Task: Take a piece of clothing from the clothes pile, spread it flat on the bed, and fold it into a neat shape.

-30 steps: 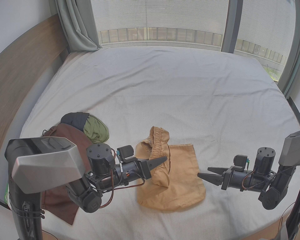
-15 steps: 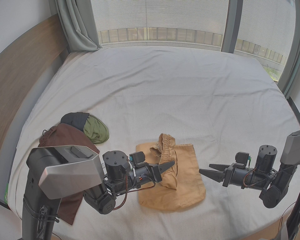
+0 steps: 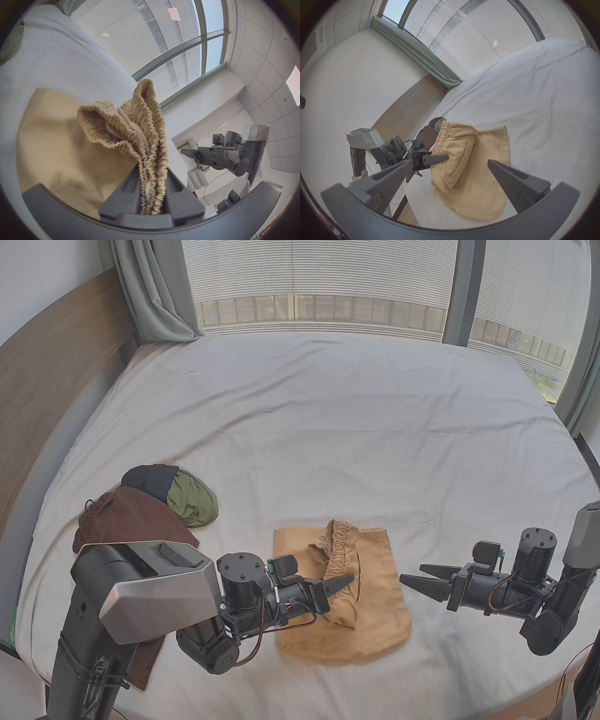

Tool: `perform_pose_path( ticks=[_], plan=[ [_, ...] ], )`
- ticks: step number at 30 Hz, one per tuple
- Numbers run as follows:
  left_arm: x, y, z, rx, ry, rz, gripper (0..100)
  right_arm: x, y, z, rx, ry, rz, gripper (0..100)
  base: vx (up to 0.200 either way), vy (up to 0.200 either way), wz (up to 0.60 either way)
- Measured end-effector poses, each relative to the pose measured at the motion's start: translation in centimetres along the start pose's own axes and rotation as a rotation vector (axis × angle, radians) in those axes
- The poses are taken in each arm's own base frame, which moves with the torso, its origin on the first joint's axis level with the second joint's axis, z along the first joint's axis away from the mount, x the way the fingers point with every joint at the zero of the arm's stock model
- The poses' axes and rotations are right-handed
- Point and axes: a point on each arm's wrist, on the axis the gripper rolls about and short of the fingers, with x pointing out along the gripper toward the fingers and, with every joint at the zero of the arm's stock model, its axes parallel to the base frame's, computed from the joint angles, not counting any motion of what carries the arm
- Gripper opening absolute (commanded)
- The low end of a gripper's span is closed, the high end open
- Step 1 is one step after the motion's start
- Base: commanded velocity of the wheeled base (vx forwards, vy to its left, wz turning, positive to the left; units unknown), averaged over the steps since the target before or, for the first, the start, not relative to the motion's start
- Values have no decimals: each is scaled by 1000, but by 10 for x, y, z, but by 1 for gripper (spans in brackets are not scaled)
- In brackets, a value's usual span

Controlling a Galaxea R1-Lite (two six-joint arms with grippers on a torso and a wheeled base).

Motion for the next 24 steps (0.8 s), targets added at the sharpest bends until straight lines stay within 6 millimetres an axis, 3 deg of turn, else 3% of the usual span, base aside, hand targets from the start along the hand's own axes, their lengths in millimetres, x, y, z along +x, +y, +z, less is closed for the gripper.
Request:
perform_pose_path(
  ticks=[18, 19, 24],
  plan=[
    [3, 4, -10, -5, 22, 8, 0, -2, 2, 3, -8, -13, 2, 100, 0, 0, 0],
    [3, 4, -10, -5, 22, 8, 100, -2, 2, 3, -8, -14, 2, 100, 0, 0, 0],
    [3, 6, -12, -5, 25, 11, 100, -3, 2, 3, -8, -13, 2, 100, 0, 0, 0]
  ],
)
